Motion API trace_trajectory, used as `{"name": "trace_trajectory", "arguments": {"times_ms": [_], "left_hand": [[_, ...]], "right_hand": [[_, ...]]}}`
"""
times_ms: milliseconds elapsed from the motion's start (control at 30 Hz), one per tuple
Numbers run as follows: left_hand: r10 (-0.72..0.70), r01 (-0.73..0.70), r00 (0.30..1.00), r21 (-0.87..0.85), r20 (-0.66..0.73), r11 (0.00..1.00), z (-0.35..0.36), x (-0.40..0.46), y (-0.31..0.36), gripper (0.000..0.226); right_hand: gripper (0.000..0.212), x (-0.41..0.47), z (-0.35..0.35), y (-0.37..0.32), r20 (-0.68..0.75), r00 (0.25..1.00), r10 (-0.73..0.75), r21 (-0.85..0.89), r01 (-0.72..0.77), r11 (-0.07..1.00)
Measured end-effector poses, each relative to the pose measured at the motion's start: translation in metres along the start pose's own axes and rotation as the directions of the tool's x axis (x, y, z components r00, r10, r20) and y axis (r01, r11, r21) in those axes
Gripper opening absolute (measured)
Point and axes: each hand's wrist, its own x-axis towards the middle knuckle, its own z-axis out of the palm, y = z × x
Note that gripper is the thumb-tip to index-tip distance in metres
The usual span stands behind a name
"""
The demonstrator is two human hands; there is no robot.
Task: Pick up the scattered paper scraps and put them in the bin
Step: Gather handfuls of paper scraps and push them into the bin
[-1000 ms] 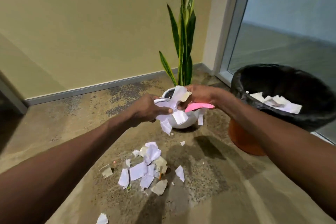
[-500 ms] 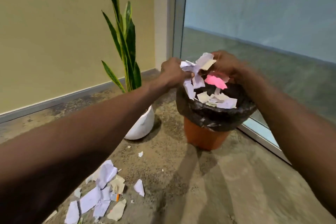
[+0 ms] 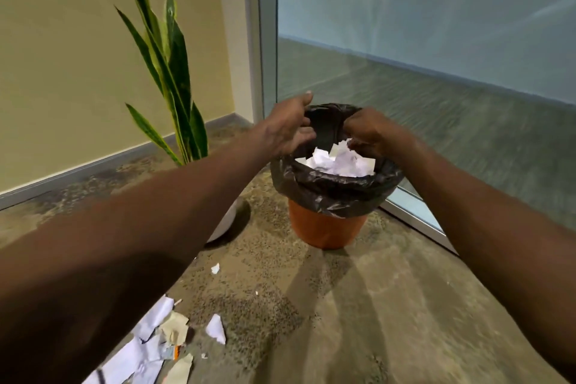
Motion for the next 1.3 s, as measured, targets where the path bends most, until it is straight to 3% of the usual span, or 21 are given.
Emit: {"name": "trace_trajectory", "arguments": {"times_ms": [100,167,300,400,467,567,633,700,767,833,900,967,1000,1067,1133,1200,1233,1300], "left_hand": [[0.125,-0.132,0.988,-0.08,-0.095,0.988,-0.029,-0.012,-0.004,0.031],[0.162,-0.17,0.974,-0.038,-0.157,0.985,-0.054,-0.033,-0.011,0.023],[0.153,-0.168,0.931,-0.018,-0.331,0.986,-0.123,-0.073,-0.04,0.019],[0.136,-0.123,0.84,0.059,-0.525,0.991,-0.183,-0.11,-0.08,0.016],[0.15,-0.056,0.764,0.168,-0.627,0.984,-0.226,-0.141,-0.118,0.017],[0.272,0.059,0.601,0.381,-0.752,0.923,-0.289,-0.196,-0.178,0.019],[0.287,0.265,0.476,0.446,-0.832,0.855,-0.328,-0.236,-0.215,0.021],[0.285,0.44,0.363,0.433,-0.887,0.787,-0.354,-0.277,-0.244,0.033],[0.327,0.563,0.301,0.443,-0.896,0.698,-0.368,-0.31,-0.261,0.042],[0.3,0.649,0.268,0.402,-0.916,0.646,-0.384,-0.332,-0.274,0.046],[0.181,0.737,0.247,0.306,-0.952,0.603,-0.403,-0.342,-0.283,0.066],[0.072,0.767,0.28,0.268,-0.957,0.583,-0.418,-0.343,-0.296,0.082],[0.087,0.764,0.311,0.303,-0.946,0.569,-0.418,-0.341,-0.298,0.074],[0.199,0.689,0.46,0.489,-0.865,0.535,-0.412,-0.331,-0.303,0.062],[0.18,0.604,0.618,0.609,-0.765,0.514,-0.401,-0.322,-0.305,0.07],[0.118,0.596,0.678,0.636,-0.726,0.49,-0.4,-0.316,-0.317,0.093],[0.106,0.606,0.67,0.624,-0.735,0.493,-0.4,-0.315,-0.322,0.105],[0.13,0.61,0.658,0.627,-0.741,0.484,-0.4,-0.314,-0.329,0.112]], "right_hand": [[0.014,-0.018,0.022,-0.022,-0.114,0.974,-0.197,-0.065,0.191,0.979],[0.017,-0.042,0.044,-0.042,-0.089,0.95,-0.299,0.002,0.301,0.954],[0.006,-0.101,0.112,-0.066,0.133,0.854,-0.503,0.048,0.502,0.864],[0.008,-0.133,0.19,-0.042,0.299,0.765,-0.57,0.043,0.586,0.809],[0.021,-0.149,0.239,-0.003,0.4,0.745,-0.535,-0.015,0.588,0.809],[0.067,-0.163,0.283,0.062,0.6,0.731,-0.325,-0.228,0.546,0.806],[0.084,-0.168,0.297,0.105,0.603,0.769,-0.213,-0.364,0.503,0.784],[0.086,-0.177,0.308,0.137,0.556,0.816,-0.157,-0.462,0.461,0.757],[0.087,-0.192,0.321,0.153,0.517,0.844,-0.145,-0.525,0.446,0.725],[0.089,-0.211,0.339,0.153,0.566,0.797,-0.21,-0.492,0.531,0.69],[0.086,-0.229,0.357,0.138,0.684,0.666,-0.299,-0.3,0.63,0.717],[0.085,-0.237,0.375,0.119,0.698,0.593,-0.401,-0.115,0.646,0.754],[0.086,-0.234,0.382,0.111,0.66,0.611,-0.437,-0.082,0.637,0.767],[0.079,-0.215,0.392,0.099,0.525,0.713,-0.465,-0.155,0.617,0.772],[0.075,-0.184,0.395,0.095,0.41,0.836,-0.365,-0.343,0.512,0.787],[0.08,-0.16,0.394,0.094,0.433,0.874,-0.219,-0.43,0.414,0.802],[0.081,-0.155,0.394,0.095,0.509,0.831,-0.223,-0.382,0.45,0.807],[0.077,-0.155,0.395,0.093,0.662,0.662,-0.352,-0.156,0.581,0.799]]}}
